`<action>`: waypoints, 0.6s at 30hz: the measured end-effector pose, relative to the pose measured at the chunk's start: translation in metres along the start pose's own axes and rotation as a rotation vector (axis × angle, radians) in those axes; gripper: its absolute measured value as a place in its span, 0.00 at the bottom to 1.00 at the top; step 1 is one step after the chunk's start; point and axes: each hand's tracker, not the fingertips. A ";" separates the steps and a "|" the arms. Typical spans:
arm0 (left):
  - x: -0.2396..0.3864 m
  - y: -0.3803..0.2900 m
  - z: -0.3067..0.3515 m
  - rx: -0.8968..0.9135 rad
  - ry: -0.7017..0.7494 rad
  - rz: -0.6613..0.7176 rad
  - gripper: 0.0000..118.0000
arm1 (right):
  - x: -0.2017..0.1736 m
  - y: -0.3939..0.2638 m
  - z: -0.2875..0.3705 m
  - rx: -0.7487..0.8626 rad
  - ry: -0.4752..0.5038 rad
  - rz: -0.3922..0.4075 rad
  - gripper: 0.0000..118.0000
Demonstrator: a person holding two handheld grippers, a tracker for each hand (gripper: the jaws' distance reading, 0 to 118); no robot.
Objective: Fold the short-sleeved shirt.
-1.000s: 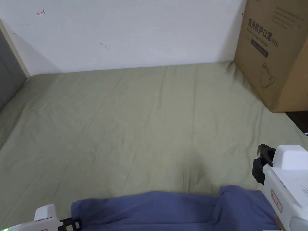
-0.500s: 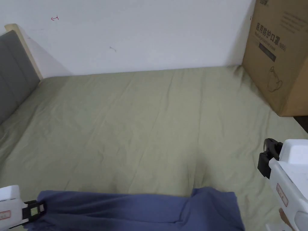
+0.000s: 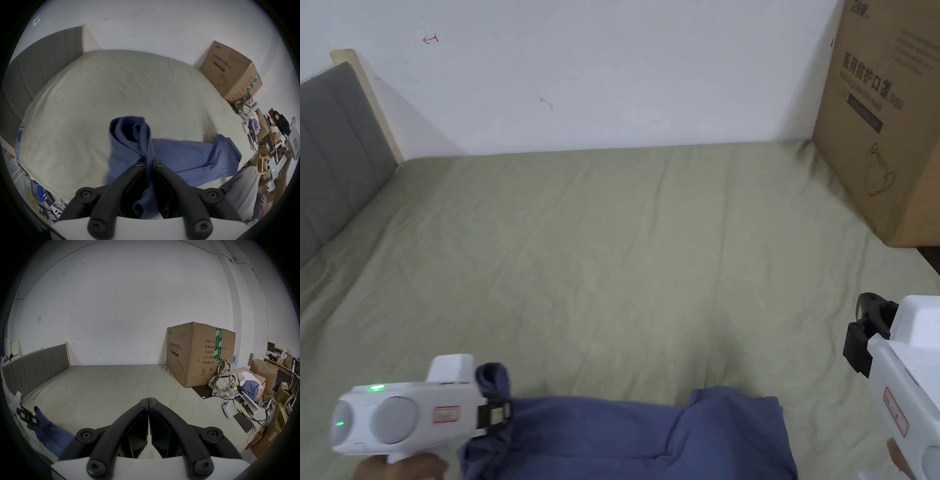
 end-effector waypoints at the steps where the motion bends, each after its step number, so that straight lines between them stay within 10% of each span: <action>1: 0.011 0.000 -0.009 -0.014 -0.015 -0.005 0.03 | 0.000 0.000 0.001 0.000 0.001 0.000 0.00; 13: 0.086 -0.028 -0.117 -0.200 -0.025 -0.008 0.09 | 0.011 -0.006 0.006 -0.020 -0.017 0.004 0.00; 18: 0.091 -0.027 -0.099 -0.145 -0.115 0.060 0.94 | 0.017 -0.005 0.009 -0.018 -0.027 -0.001 0.00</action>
